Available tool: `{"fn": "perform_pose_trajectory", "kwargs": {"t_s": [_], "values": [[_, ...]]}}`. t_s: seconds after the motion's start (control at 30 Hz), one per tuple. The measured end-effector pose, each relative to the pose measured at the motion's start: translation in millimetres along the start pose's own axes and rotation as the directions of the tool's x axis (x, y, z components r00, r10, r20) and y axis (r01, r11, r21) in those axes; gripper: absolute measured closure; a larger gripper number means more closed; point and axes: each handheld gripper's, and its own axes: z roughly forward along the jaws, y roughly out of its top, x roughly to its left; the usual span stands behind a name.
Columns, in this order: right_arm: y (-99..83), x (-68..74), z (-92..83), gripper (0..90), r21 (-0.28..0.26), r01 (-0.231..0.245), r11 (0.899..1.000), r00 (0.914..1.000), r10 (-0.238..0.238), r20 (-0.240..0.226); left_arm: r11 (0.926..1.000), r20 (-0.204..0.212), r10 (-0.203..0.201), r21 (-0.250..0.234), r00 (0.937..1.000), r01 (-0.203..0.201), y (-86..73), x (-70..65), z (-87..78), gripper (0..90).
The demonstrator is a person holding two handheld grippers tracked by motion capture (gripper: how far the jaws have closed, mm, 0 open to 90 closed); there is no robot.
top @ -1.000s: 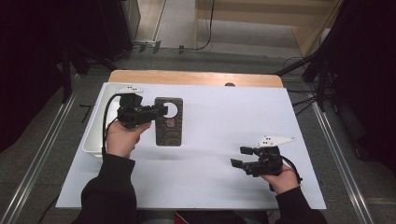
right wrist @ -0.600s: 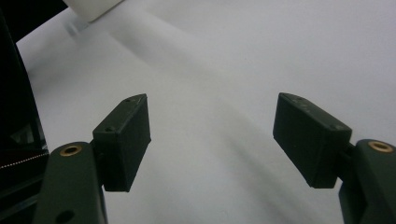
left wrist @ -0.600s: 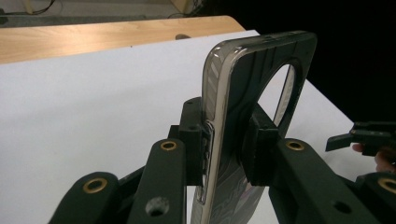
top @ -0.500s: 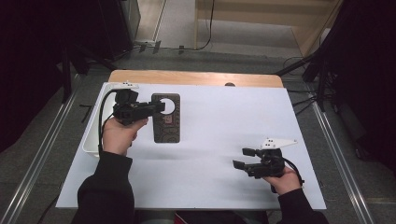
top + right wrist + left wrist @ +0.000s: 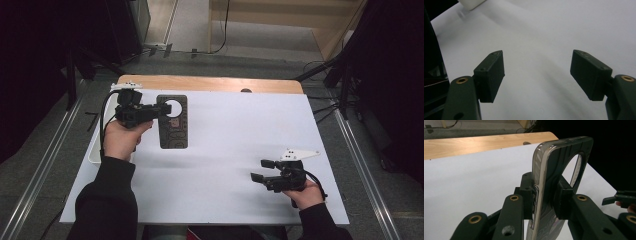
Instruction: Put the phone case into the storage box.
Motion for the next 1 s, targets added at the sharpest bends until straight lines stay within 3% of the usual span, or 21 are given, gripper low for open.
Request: {"fn": "perform_pose_trajectory", "kwargs": {"t_s": [0.4, 1.0], "values": [[-2.3, 0.3, -0.3, 26.3, 0.005, -0.001, 1.000, 1.0000, 0.001, -0.001, 0.9999, -0.020, 0.003, -0.012, 0.9998, -0.003, 13.8, 7.4, -13.2, 72.9], [-6.4, 1.4, -2.8, 26.3, -0.002, -0.011, 1.000, 0.9999, 0.011, 0.012, 0.9983, -0.084, 0.001, -0.057, 0.9964, -0.006, 35.4, 24.4, -34.5, 72.9]]}}
